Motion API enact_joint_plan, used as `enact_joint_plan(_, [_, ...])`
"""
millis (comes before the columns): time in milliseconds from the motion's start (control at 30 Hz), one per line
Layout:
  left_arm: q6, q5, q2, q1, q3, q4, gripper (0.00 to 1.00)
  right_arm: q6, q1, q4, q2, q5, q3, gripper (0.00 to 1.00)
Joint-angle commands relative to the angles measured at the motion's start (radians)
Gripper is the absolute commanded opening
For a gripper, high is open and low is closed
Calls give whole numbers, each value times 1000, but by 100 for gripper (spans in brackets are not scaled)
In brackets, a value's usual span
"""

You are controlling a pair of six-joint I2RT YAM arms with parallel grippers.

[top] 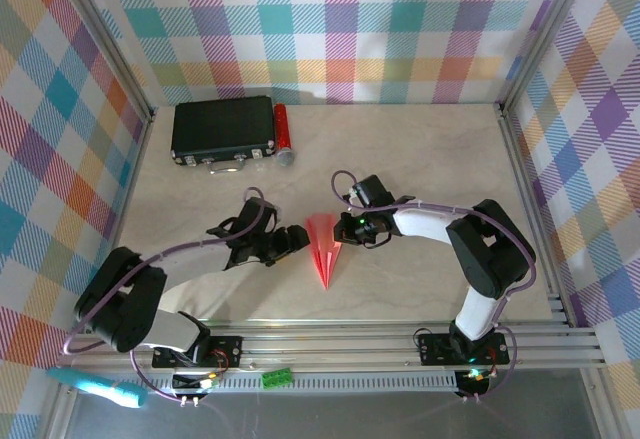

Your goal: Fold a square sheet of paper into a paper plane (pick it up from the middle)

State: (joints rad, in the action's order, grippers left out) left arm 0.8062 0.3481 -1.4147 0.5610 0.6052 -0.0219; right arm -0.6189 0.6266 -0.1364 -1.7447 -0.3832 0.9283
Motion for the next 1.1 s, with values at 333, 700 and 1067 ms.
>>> enact_joint_plan(333, [45, -43, -169, 42, 121, 37, 24, 15, -13, 23, 1, -17, -12, 6])
enact_joint_plan(700, [27, -139, -101, 36, 161, -1, 0, 13, -80, 32, 97, 13, -40, 5])
enact_joint_plan(1067, [24, -134, -200, 25, 211, 31, 0, 22, -151, 73, 27, -29, -31, 6])
